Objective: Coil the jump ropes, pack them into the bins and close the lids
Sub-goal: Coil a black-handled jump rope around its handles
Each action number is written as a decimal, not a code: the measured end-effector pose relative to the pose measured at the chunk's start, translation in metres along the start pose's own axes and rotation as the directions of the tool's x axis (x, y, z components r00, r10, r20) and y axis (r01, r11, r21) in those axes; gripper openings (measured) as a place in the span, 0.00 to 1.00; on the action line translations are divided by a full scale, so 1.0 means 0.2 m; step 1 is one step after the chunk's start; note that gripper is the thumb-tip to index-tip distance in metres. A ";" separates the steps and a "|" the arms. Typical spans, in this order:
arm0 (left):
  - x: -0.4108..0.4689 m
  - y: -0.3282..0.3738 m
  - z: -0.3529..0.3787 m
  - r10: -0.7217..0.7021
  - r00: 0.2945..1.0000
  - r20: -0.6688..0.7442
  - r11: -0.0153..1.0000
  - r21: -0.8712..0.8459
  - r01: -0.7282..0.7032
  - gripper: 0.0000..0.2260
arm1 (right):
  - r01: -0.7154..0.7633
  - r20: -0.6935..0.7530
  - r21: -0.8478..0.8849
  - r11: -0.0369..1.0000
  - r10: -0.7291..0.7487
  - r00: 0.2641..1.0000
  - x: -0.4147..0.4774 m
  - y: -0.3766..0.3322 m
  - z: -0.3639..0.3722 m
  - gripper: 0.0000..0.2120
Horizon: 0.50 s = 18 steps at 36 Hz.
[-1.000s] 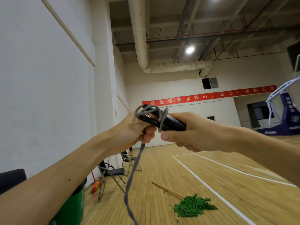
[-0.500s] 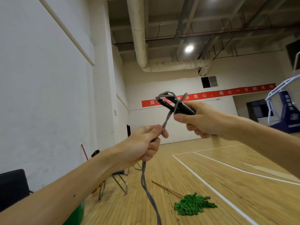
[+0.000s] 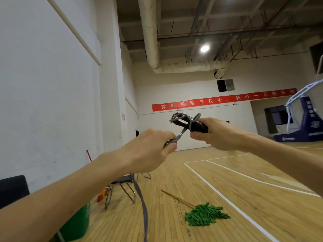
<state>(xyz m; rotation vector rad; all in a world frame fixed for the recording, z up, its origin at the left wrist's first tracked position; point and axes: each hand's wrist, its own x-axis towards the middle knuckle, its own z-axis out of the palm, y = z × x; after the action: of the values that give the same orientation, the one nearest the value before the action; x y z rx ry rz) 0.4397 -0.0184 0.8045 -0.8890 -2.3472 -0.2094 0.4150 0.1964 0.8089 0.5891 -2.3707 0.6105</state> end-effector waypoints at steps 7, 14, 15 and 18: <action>0.03 0.03 -0.10 0.259 0.965 0.050 0.890 0.375 -0.259 0.15 | -0.018 0.199 0.007 1.000 0.016 0.980 -0.02 -0.06 0.00 0.07; 0.06 0.04 -0.23 0.500 0.865 0.051 0.776 0.417 -0.473 0.19 | 0.014 0.343 0.046 0.999 -0.028 0.939 -0.06 -0.13 0.01 0.08; 0.07 0.04 -0.24 0.504 0.863 0.047 0.781 0.402 -0.478 0.20 | 0.040 0.341 0.043 0.998 -0.052 0.939 -0.07 -0.14 0.01 0.09; 0.08 0.04 -0.28 0.487 0.873 0.031 0.810 0.359 -0.465 0.20 | 0.100 0.338 0.009 0.995 -0.097 0.936 -0.10 -0.17 0.01 0.10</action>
<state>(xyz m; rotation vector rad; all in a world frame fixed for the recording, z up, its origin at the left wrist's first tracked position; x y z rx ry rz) 0.4624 -0.0232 0.8597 -1.2238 -1.9329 0.3817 0.4459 0.1732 0.8040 0.8634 -2.6394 0.4844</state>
